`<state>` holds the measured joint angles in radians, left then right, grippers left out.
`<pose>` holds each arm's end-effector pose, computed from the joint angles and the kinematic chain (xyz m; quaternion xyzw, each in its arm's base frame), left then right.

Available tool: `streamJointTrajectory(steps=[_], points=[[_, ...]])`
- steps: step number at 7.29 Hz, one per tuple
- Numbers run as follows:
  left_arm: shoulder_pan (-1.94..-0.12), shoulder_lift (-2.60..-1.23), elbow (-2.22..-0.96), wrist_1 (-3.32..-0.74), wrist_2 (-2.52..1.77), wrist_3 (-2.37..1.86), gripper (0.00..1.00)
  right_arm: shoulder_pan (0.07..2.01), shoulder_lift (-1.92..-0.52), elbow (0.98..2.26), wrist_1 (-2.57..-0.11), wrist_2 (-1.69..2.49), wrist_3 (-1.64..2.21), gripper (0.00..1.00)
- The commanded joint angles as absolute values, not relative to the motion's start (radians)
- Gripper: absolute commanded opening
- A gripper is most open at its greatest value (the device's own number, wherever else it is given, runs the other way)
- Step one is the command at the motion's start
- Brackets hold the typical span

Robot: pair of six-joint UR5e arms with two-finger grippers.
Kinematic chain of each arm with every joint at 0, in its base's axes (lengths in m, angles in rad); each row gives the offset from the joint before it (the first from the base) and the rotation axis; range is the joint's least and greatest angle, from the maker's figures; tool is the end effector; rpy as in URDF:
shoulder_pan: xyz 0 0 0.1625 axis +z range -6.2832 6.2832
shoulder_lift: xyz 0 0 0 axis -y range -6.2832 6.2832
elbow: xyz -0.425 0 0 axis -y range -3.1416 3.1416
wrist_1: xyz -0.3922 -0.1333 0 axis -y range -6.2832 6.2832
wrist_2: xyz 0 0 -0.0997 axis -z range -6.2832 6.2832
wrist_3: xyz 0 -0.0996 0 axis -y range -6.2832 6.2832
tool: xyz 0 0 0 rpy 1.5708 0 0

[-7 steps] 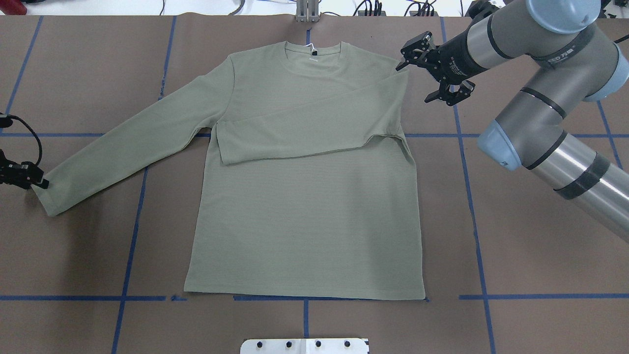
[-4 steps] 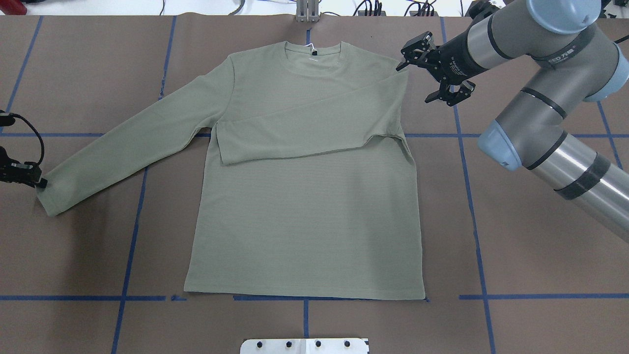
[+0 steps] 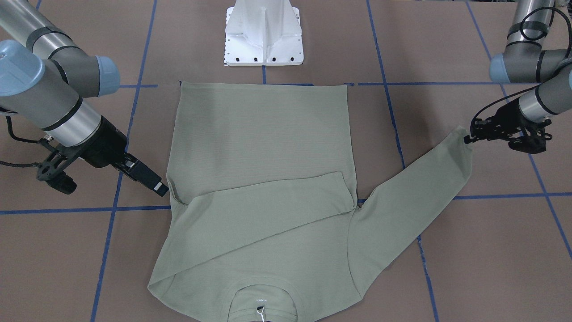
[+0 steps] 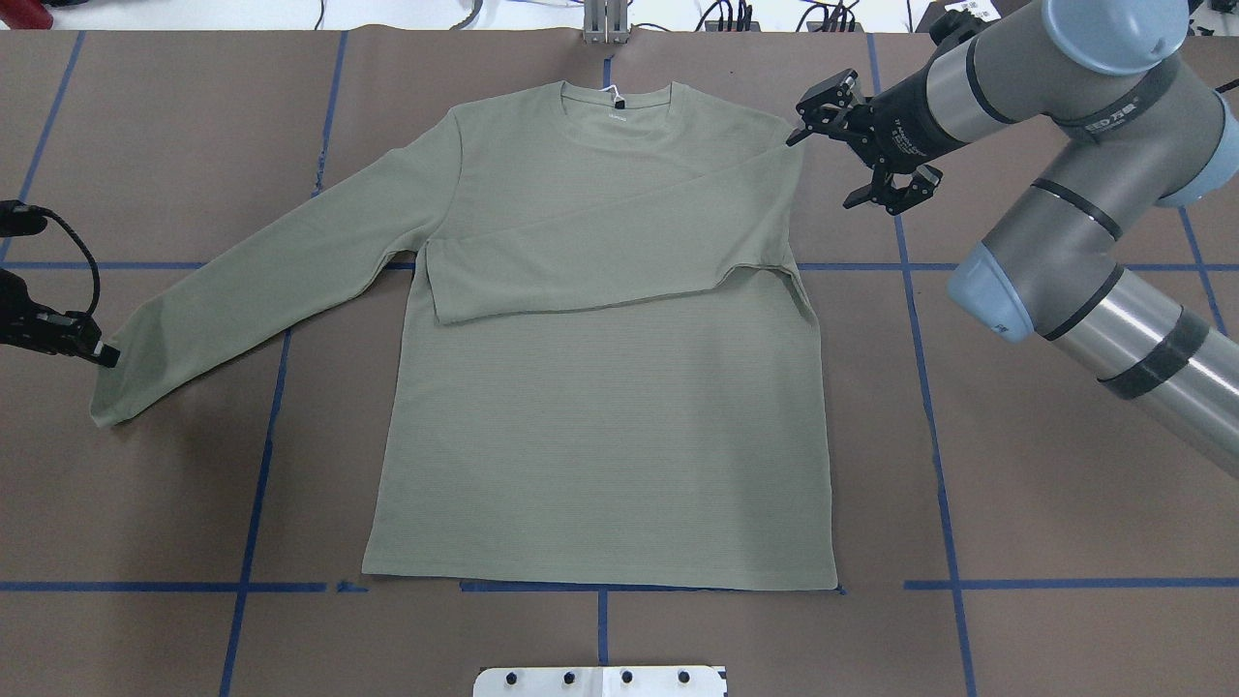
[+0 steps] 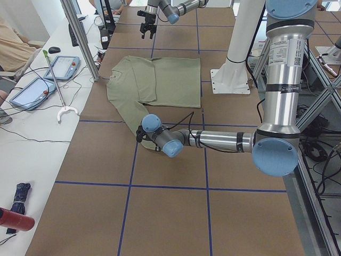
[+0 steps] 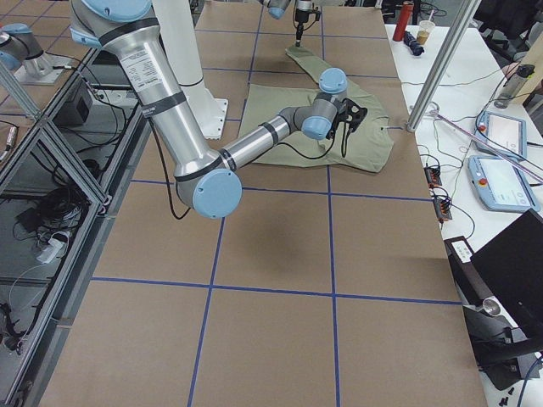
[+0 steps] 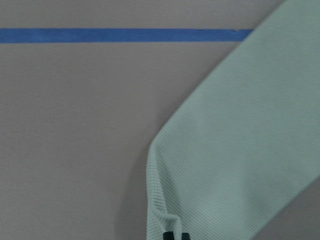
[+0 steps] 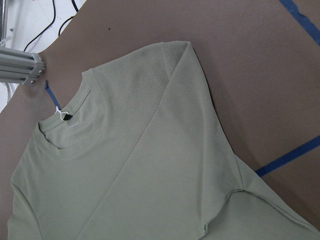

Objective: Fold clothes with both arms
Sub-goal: 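Grasp the sleeve cuff with the left gripper and fold it across the body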

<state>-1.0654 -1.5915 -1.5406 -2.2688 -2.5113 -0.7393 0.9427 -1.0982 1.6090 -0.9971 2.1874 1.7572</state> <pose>0.2032 -0.4764 0.5731 -0.0042 0.5219 0.0540 0.8513 -0.3231 -0.5737 0.2990 -0.0600 -0.5529 0.3044 0.7733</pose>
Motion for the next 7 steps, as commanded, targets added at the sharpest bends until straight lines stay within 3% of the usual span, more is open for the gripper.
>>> streamJointTrajectory(steps=[1,3,5,7], points=[[-1.055,-1.748,-1.598,-2.270,-2.569,-0.989,0.00,0.975,-1.178,1.664,-0.997,2.204,1.697,1.00],[-0.958,-2.046,-1.505,-2.273,-2.548,-1.262,0.00,1.034,-1.296,1.680,-0.996,2.210,1.481,1.00],[-0.881,-2.219,-1.471,-2.281,-2.392,-1.421,0.00,1.071,-1.360,1.677,-0.996,2.215,1.369,1.00],[-0.781,-2.516,-1.256,-2.308,-2.172,-1.593,0.00,1.083,-1.391,1.677,-0.994,2.212,1.327,1.00]])
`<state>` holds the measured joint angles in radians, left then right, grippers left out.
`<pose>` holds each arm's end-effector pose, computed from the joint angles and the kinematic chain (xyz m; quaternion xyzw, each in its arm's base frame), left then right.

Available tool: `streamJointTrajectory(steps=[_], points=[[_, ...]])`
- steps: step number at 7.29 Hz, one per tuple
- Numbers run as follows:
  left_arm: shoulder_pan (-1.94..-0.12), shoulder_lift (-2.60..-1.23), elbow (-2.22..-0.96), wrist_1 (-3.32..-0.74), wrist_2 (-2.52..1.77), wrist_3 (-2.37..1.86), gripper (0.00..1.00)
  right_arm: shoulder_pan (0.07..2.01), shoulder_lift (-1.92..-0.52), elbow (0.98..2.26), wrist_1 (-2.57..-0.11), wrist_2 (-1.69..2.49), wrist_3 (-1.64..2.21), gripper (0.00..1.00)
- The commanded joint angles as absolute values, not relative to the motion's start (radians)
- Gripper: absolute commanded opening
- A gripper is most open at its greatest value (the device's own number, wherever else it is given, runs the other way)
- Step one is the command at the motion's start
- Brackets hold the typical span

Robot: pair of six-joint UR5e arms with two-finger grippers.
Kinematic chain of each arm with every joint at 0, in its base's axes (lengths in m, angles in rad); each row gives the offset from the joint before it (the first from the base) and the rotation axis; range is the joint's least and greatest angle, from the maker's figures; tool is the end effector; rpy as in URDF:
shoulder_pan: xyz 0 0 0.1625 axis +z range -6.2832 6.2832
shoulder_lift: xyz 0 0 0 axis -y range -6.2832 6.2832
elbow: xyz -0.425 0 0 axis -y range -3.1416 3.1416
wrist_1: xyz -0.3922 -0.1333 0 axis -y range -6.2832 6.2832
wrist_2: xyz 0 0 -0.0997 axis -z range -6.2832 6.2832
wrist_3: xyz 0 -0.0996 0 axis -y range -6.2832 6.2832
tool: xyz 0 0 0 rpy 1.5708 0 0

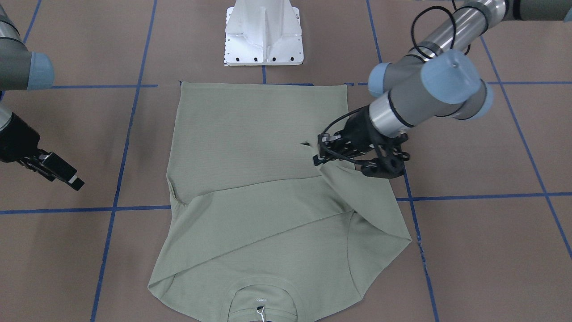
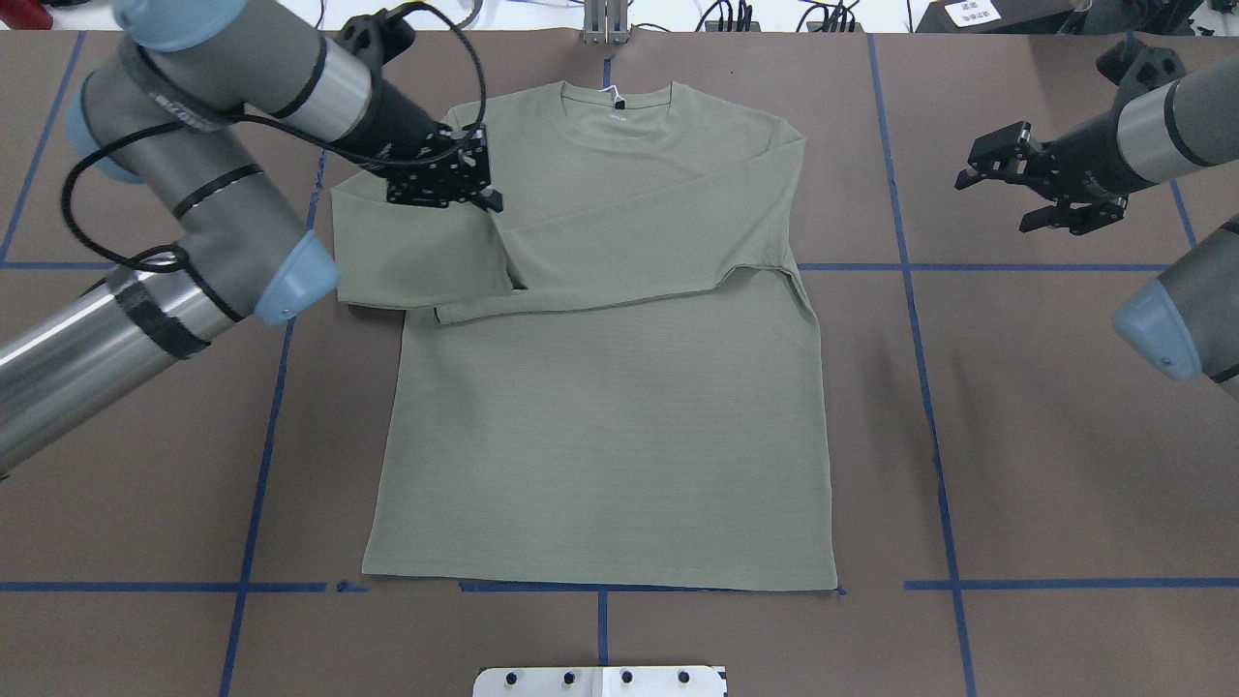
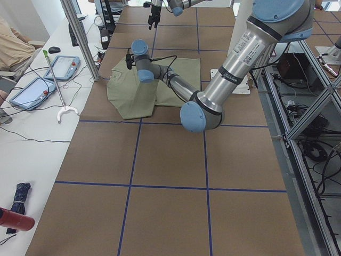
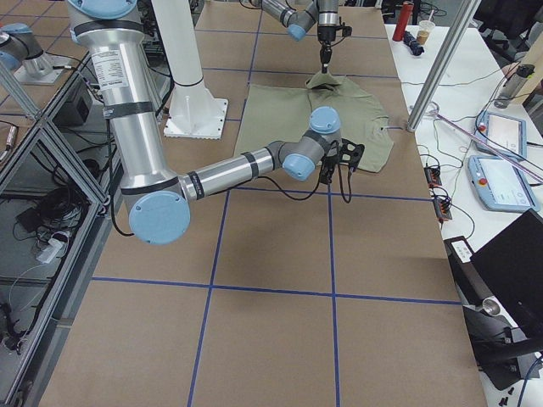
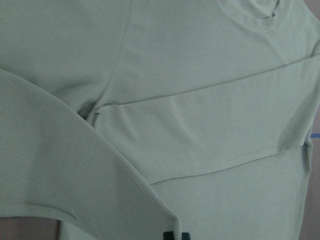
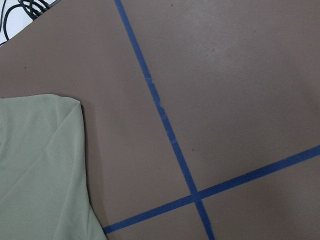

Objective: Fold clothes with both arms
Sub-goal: 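Grasp the sleeve cuff with the left gripper and fold it across the body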

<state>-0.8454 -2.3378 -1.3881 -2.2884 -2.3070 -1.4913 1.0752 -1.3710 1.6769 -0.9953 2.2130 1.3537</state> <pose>0.4278 -0.5826 0.1756 -0.0040 0.6337 -0.0751 0.7699 -0.2126 -0.5481 0.4347 0.0158 -0.4950 0.2346 0.8364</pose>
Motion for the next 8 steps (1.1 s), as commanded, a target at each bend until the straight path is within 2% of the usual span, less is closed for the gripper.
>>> streamJointTrajectory(steps=[1,2,3,4,6,7,8], points=[[-0.702,-2.584,-1.142,-2.406,-2.040,-1.665,0.00,1.083,-1.391,1.681,-0.994,2.212,1.328,1.00],[-0.648,-2.595,-1.094,-2.487,-1.928,-1.681,0.00,1.086,-1.394,1.681,-0.994,2.212,1.327,1.00],[-0.623,-2.702,-0.966,-2.497,-1.858,-1.683,0.00,1.095,-1.404,1.684,-0.994,2.214,1.328,1.00],[-0.618,-2.751,-0.872,-2.558,-1.842,-1.683,0.00,1.095,-1.419,1.699,-0.994,2.212,1.328,1.00],[-0.583,-2.773,-0.816,-2.610,-1.757,-1.683,0.01,1.094,-1.439,1.712,-0.993,2.210,1.328,1.00],[-0.572,-2.790,-0.808,-2.611,-1.750,-1.683,0.60,1.092,-1.442,1.718,-0.992,2.206,1.330,1.00],[-0.568,-2.802,-0.811,-2.611,-1.750,-1.683,0.83,1.092,-1.443,1.718,-0.992,2.204,1.336,1.00]])
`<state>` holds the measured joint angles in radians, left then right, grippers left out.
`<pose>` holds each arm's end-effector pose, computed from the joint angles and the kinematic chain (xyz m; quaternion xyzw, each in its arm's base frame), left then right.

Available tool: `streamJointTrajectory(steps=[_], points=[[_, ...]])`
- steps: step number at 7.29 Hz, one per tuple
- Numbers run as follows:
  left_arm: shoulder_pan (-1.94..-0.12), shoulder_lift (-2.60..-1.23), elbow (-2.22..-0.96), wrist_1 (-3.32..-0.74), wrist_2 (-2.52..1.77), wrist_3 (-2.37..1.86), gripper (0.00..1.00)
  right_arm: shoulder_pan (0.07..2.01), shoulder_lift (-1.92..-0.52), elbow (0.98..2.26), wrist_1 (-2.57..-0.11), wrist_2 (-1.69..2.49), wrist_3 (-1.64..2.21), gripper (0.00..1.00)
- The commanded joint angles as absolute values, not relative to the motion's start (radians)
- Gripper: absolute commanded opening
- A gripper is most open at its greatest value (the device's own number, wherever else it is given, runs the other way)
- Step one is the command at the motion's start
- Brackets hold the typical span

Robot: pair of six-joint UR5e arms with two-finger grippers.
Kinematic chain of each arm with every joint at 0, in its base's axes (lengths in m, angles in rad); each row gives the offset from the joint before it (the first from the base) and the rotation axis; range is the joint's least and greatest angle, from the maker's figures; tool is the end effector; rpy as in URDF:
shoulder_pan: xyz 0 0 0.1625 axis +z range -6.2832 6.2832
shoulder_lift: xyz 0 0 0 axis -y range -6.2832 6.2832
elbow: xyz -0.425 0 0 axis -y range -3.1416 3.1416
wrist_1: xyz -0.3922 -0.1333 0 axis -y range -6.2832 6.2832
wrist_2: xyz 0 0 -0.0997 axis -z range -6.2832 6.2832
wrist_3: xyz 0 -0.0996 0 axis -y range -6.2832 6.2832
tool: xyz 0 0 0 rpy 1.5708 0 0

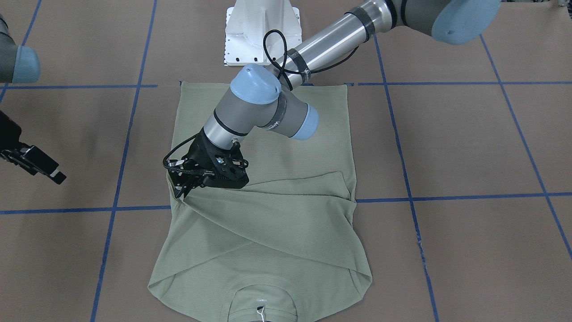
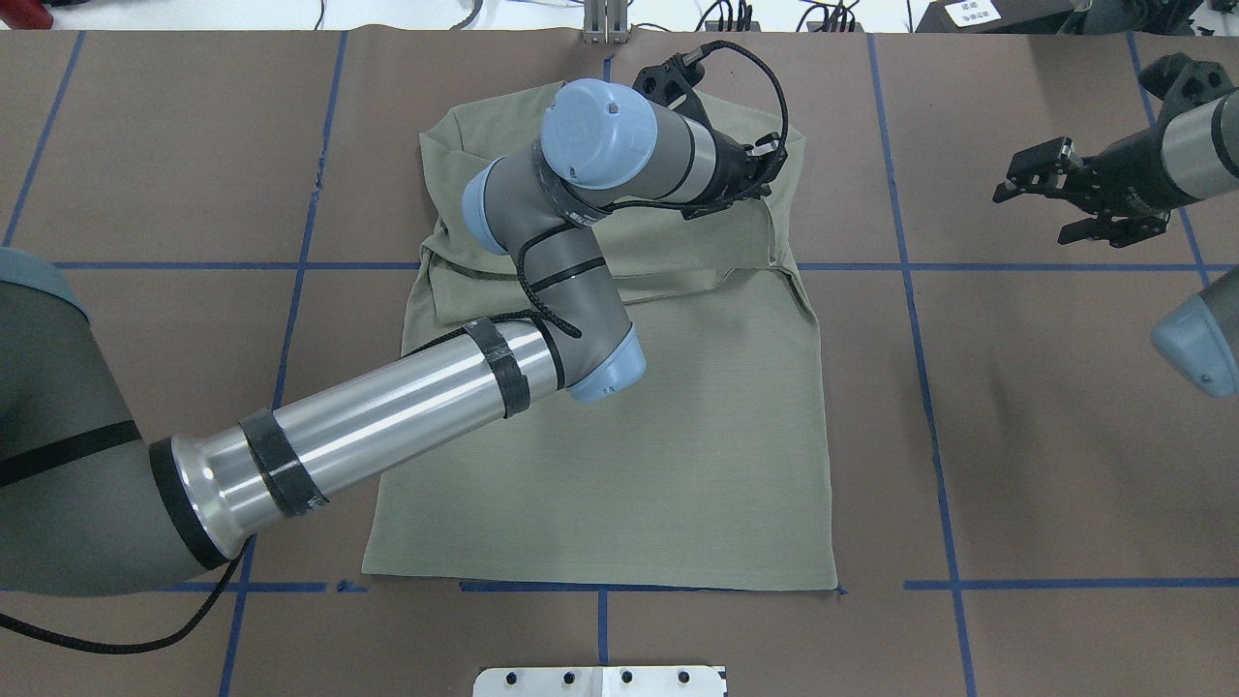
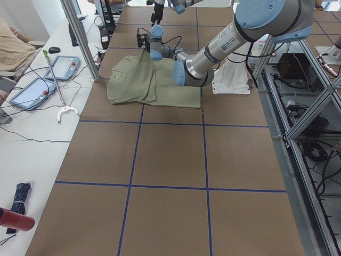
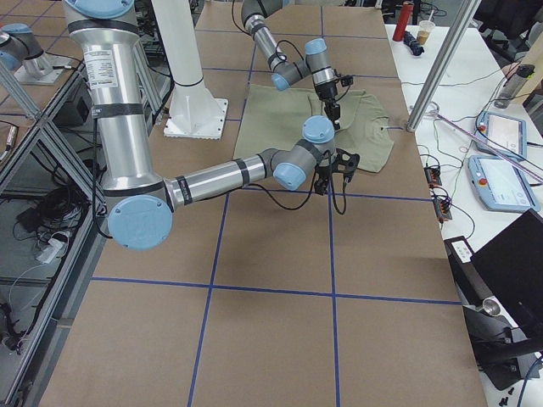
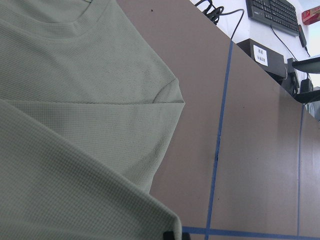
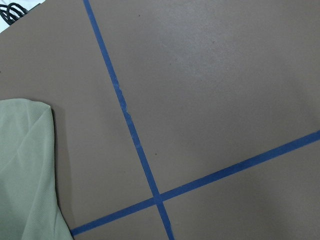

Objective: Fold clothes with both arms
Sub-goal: 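Grasp the sleeve cuff with the left gripper and fold it across the body, then release the sleeve with the left gripper while the right gripper moves to the hem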

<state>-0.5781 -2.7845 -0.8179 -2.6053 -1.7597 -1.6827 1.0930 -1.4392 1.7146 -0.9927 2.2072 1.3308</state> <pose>0.6531 -0.5629 0.0446 0.0891 0.6746 -0.1865 0.7087 -0.1913 -0.5306 0.4547 0.0192 -0.4851 0.2398 0.8407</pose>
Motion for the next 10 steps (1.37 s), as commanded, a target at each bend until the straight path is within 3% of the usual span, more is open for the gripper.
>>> streamJointTrajectory(steps=[1,3,7,8,10], points=[[-0.566,-2.803,-0.831,-2.608,-1.750,-1.696,0.93,1.088,-1.442,1.720,-0.980,2.204,1.345,1.00],[-0.569,-2.702,-1.004,-2.570,-1.785,-1.707,0.89,0.979,-1.459,1.805,-0.951,2.175,1.504,1.00],[-0.636,-2.299,-1.530,-2.442,-1.898,-1.694,0.85,0.439,-1.557,2.118,-1.094,1.709,1.901,1.00],[-0.653,-2.231,-1.622,-2.442,-1.898,-1.695,0.85,0.302,-1.557,2.184,-1.173,1.586,1.987,0.99],[-0.652,-2.183,-1.669,-2.442,-1.890,-1.703,0.85,0.145,-1.554,2.189,-1.236,1.467,2.135,0.98]])
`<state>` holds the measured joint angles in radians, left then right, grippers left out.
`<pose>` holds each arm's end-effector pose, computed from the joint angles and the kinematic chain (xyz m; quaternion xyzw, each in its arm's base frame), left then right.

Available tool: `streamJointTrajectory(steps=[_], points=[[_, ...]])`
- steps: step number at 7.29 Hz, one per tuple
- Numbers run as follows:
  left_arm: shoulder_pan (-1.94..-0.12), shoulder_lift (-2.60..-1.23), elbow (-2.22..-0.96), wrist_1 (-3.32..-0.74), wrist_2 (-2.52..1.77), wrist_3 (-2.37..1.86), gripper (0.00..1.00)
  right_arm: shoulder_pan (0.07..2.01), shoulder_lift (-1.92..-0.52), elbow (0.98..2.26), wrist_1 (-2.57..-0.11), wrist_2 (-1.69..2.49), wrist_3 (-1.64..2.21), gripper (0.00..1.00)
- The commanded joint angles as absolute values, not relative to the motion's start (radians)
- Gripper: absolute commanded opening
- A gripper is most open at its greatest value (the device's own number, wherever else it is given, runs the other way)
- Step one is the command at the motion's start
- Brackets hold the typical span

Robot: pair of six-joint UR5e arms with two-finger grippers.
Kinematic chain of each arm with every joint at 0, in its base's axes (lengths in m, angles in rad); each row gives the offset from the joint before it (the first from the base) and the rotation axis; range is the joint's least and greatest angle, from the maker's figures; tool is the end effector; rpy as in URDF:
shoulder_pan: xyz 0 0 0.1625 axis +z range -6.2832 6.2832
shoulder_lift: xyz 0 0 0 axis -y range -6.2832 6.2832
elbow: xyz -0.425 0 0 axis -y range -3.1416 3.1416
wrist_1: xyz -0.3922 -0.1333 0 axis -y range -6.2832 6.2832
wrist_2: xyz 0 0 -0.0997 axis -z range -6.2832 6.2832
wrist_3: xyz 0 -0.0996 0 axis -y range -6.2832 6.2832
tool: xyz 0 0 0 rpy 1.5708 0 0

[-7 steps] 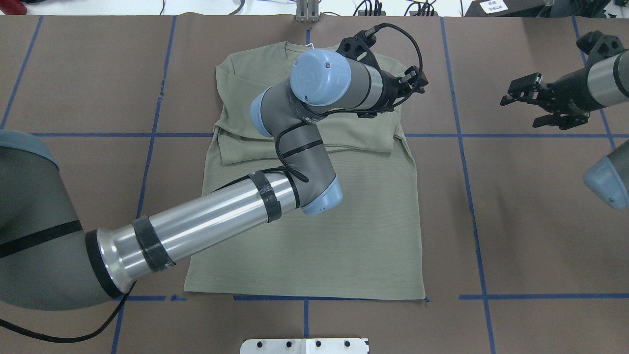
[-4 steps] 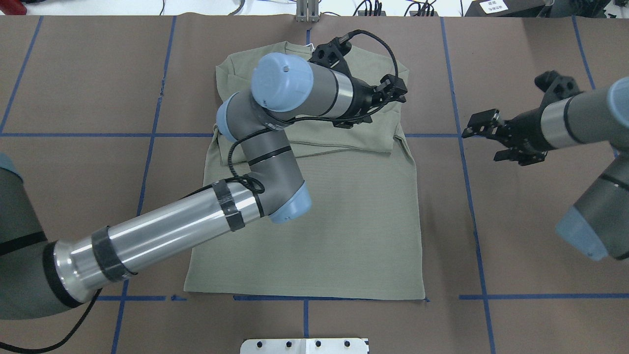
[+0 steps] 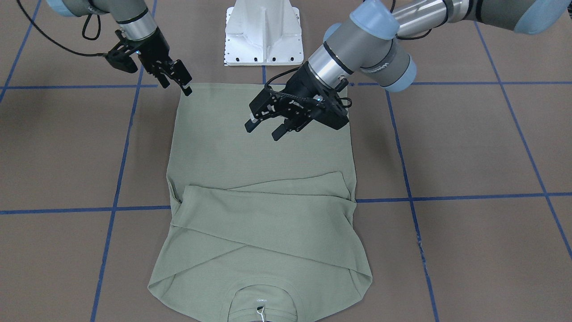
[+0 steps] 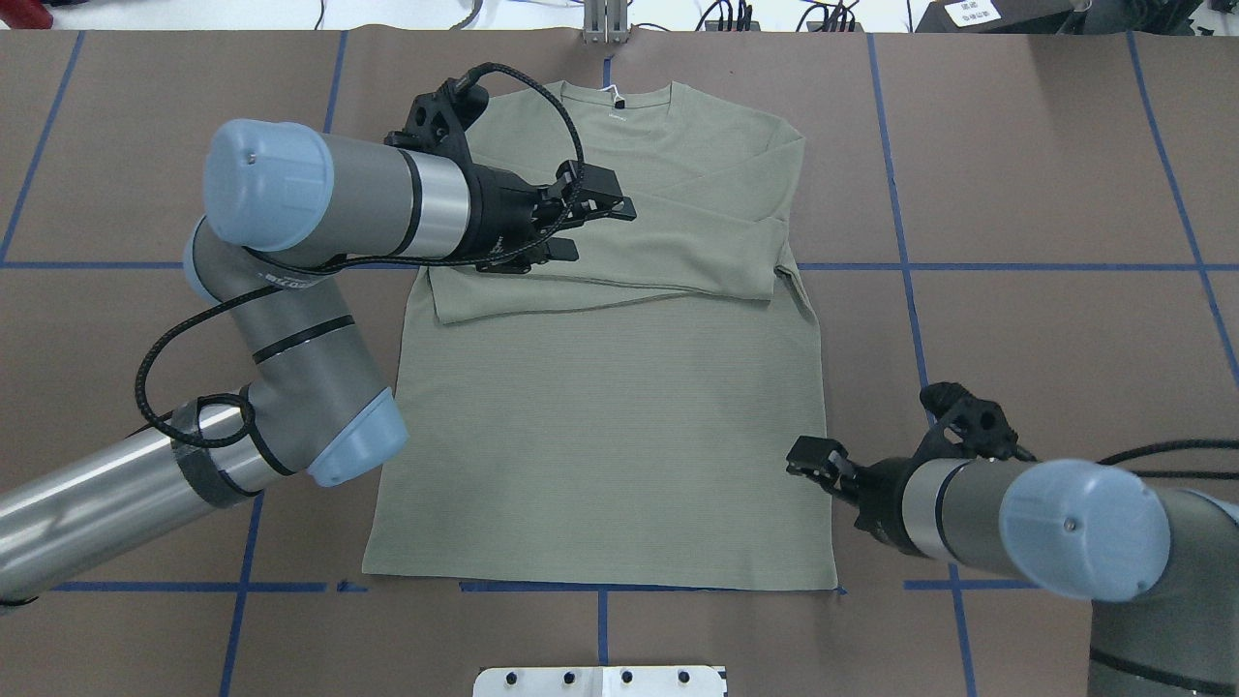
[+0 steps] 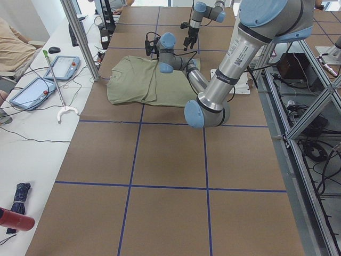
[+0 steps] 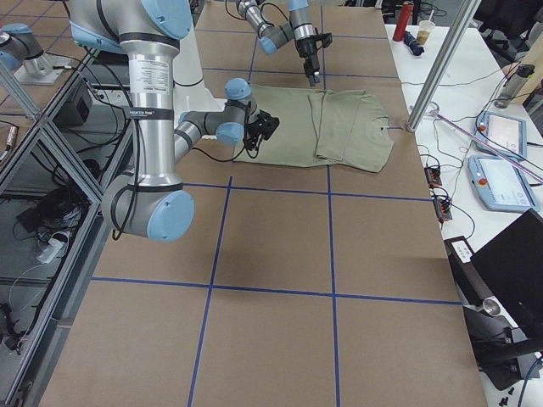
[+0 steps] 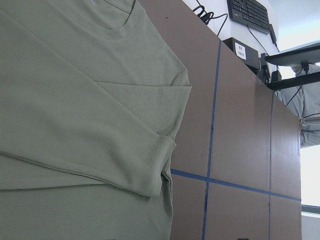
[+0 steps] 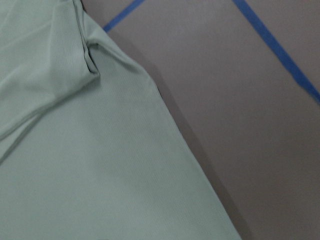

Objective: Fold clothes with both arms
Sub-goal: 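Release the sleeve with the left gripper while the right gripper moves to the hem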

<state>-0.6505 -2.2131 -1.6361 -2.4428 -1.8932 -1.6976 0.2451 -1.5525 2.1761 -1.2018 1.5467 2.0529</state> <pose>0.4526 -0.4723 0.1473 0.0723 0.7064 -0.1578 0.6862 -0.4172 -0.2442 0.3293 -0.0458 -0.4741 0.3181 0.8198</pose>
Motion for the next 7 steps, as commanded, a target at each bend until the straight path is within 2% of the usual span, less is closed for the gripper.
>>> streamJointTrajectory(steps=[1,3,7], points=[[-0.650,-2.186,-1.675,-2.442,-1.888,-1.706,0.86,0.097,-1.563,2.186,-1.249,1.433,2.220,0.96],[-0.650,-2.181,-1.681,-2.444,-1.882,-1.706,0.86,0.074,-1.574,2.157,-1.269,1.424,2.240,0.94],[-0.649,-2.180,-1.684,-2.442,-1.856,-1.704,0.86,0.081,-1.562,2.105,-1.270,1.425,2.230,0.84]])
